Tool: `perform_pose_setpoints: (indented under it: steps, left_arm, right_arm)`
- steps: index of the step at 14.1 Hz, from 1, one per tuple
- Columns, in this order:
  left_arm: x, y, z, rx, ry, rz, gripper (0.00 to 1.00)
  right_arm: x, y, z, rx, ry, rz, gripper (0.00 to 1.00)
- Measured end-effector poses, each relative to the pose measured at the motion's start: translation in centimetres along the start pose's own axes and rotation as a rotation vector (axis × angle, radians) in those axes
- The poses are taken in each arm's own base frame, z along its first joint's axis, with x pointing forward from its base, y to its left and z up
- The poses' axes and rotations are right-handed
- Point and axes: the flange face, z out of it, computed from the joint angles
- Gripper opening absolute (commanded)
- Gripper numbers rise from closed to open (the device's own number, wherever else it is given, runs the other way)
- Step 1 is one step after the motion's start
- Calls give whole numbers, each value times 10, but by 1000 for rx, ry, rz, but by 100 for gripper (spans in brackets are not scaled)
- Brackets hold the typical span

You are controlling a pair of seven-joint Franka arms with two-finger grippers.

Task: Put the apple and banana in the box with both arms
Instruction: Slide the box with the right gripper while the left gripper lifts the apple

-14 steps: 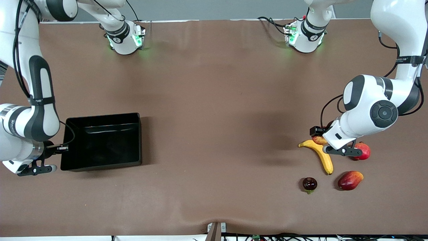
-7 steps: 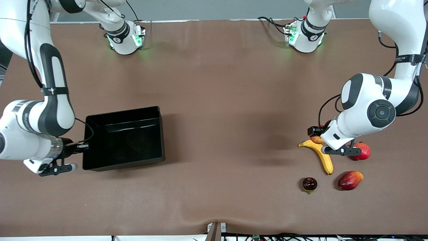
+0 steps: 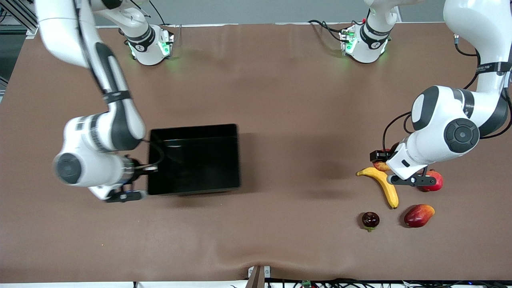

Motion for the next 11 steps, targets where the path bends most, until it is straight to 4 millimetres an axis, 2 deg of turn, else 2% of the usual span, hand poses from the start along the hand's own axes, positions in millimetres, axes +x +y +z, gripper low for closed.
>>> perform_pose_setpoints:
  steps: [2,7,11]
  left_arm:
    - [-2,7,-6,1,-8,-16,0]
    - [-3,19,-14,-5,1,-13,0]
    - [-5,28,-14,-2,-4,-11,0]
  right_arm:
    - [-8,-48,7,15,10,-16,0]
    - [-28,-127,25,8,42,-33,0]
    - [-46,-185,70,-15,33,-19,0]
